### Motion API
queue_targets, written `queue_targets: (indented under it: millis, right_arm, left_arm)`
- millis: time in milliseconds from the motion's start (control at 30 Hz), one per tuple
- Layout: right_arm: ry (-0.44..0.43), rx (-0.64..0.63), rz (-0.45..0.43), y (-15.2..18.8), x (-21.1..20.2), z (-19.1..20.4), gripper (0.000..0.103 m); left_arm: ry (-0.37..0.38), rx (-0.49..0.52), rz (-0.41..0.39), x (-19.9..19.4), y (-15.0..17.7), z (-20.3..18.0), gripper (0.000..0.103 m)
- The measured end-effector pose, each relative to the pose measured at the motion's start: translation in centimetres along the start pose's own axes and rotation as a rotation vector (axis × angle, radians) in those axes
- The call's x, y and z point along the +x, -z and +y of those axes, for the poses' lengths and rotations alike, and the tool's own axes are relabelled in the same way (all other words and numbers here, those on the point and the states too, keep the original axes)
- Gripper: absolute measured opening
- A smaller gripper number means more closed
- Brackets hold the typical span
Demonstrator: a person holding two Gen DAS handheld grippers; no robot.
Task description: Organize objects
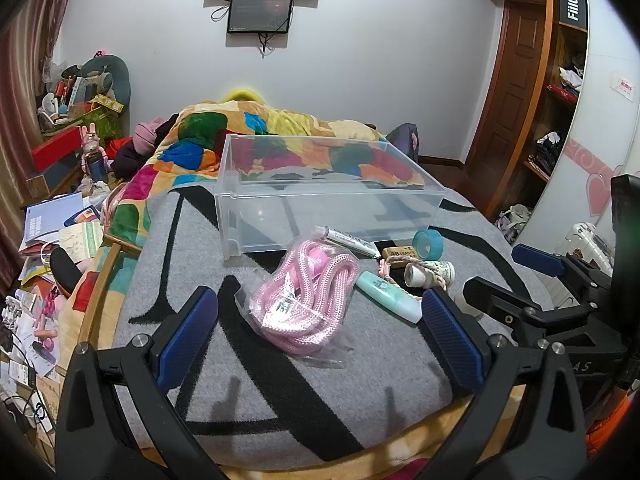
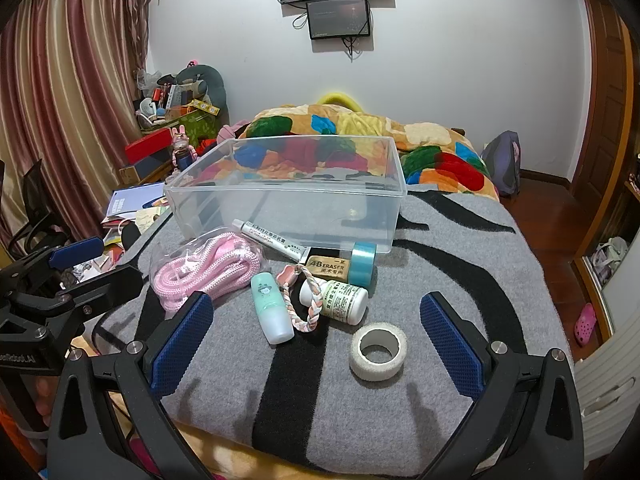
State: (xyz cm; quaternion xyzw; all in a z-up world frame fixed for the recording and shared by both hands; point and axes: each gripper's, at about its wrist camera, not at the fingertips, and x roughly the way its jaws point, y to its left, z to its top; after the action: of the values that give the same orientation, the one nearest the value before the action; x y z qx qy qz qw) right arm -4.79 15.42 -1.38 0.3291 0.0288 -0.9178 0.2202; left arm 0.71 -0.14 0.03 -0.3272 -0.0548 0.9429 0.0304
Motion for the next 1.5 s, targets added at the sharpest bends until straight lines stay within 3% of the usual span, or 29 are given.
queue_targets:
  millis: [1500]
  right_arm:
    - [-0.006, 0.005, 0.006, 0.07, -0.47, 0.49, 0.103]
  left_arm:
    - [0.011, -0.003, 0.004, -0.43, 0.27, -0.24, 0.103]
